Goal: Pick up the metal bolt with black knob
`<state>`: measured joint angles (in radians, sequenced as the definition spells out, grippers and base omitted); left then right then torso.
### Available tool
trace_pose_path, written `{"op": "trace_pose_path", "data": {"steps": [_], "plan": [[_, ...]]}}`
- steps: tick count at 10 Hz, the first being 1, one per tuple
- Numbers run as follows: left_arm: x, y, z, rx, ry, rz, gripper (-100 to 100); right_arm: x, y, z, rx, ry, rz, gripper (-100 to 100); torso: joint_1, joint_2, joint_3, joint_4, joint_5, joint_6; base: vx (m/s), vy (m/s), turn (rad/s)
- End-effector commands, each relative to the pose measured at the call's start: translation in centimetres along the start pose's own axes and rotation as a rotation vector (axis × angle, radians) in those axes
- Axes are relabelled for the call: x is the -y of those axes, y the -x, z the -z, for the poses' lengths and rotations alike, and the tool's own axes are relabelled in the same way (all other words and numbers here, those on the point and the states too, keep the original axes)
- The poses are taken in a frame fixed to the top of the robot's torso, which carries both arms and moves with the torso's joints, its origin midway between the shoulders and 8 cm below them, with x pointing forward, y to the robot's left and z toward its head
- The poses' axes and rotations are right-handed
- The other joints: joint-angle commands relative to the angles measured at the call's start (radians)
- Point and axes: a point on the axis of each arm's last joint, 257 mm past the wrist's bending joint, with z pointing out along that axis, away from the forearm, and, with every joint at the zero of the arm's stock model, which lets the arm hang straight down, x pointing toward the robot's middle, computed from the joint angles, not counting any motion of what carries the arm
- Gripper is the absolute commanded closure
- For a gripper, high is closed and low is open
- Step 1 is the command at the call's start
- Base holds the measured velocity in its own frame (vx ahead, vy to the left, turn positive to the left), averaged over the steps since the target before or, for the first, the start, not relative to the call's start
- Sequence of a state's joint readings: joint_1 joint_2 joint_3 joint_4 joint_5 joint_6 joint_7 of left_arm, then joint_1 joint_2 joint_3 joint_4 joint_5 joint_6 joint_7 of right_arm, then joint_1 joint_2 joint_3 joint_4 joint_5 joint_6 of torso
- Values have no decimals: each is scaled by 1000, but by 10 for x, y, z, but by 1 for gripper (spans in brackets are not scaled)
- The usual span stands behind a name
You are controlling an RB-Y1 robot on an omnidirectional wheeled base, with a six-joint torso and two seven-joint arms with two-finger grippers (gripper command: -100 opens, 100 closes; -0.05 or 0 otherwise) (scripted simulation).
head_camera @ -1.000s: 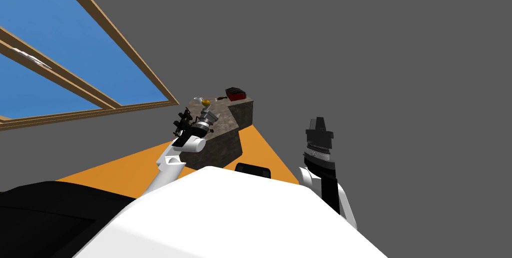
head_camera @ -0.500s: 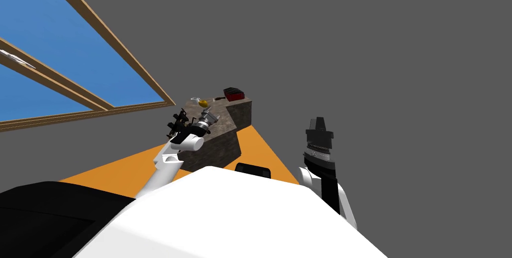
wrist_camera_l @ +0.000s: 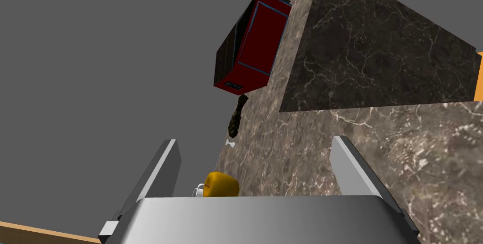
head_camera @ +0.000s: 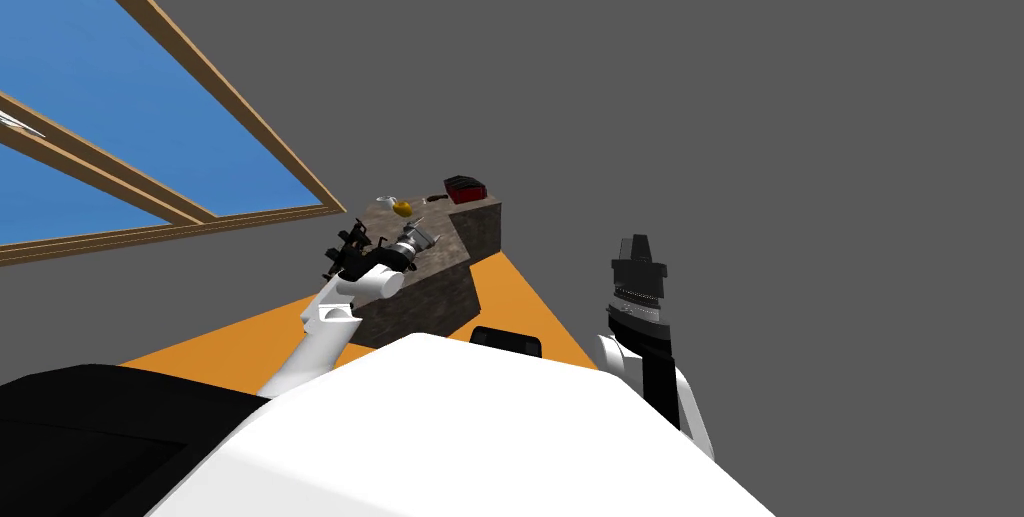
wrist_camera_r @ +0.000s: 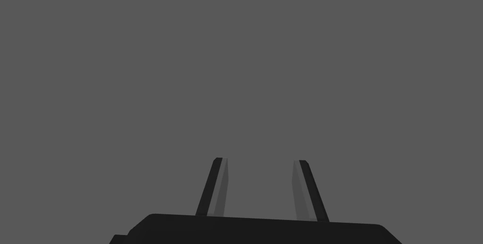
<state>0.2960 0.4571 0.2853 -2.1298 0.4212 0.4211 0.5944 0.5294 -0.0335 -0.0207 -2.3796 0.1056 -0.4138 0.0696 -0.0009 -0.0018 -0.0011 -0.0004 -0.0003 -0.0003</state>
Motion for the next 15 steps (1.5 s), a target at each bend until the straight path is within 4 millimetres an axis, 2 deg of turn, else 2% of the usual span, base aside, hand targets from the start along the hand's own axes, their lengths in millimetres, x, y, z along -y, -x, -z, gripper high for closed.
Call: {"op": "trace_pose_path", "data": {"steps": [1, 7, 15], "plan": [[-12, 9, 1, 28, 48, 21, -100, 0, 0, 0, 0, 0, 0, 0, 0, 0, 0, 0, 0, 0, 33, -15, -19], [-36, 33, 3, 108, 199, 115, -100, 0, 0, 0, 0, 0, 0, 0, 1, 1, 0, 0, 0, 0, 25, -6, -12], [-73, 62, 20, 233, 390, 183, -100, 0, 0, 0, 0, 0, 0, 0, 2, 2, 1, 0, 0, 0, 25, 11, 1]]}}
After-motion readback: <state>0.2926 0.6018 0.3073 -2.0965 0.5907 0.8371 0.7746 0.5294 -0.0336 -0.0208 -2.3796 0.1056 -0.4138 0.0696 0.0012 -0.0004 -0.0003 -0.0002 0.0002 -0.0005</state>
